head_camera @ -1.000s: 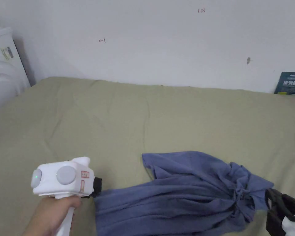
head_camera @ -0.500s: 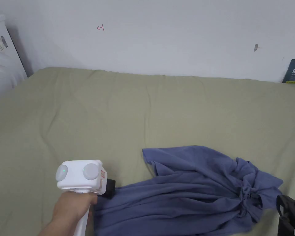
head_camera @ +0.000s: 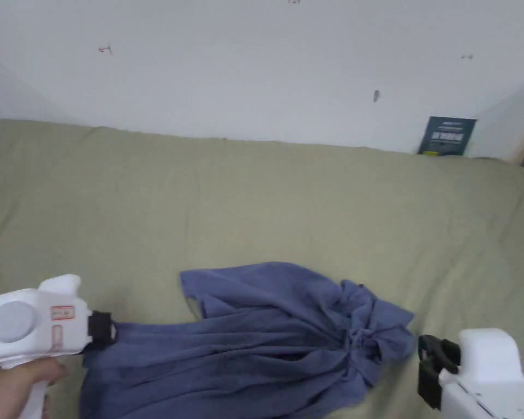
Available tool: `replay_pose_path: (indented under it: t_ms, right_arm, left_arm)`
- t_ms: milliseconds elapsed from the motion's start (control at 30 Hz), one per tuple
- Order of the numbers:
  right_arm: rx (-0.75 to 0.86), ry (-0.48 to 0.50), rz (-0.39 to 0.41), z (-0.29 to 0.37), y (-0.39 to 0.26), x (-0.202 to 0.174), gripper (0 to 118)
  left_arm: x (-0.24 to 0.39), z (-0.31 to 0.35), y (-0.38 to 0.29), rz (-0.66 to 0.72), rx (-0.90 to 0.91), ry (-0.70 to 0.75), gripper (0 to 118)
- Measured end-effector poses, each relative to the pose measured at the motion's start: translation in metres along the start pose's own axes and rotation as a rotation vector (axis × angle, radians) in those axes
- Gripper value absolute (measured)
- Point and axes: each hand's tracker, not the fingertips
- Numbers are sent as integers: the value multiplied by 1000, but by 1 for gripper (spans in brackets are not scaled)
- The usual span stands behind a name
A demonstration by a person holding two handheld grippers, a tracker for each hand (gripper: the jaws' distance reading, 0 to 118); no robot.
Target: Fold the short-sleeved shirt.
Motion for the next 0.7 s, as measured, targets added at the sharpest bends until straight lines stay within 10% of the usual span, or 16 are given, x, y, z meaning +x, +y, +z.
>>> replay_pose_path:
  t_ms: [167,300,600,667,700]
  right_arm:
    - [-201,25,-133,-91,21,48,2]
    - [-349,-10,-219,-186,34,79,118]
    - [-539,-93,-256,-269,36,85,116]
    - [-588,-30,-246,-261,32,76,68]
    - [-617,-48,-224,-260,31,72,9]
  left_arm:
    - [13,4,-9,-21,21,-35,6]
    - [14,-2,-4,-22,23,-59,6]
    - [11,-15,18,-37,18,-52,6]
    - [14,-20,20,-56,12,-33,6]
    - [15,-22,21,-69,12,-23,6]
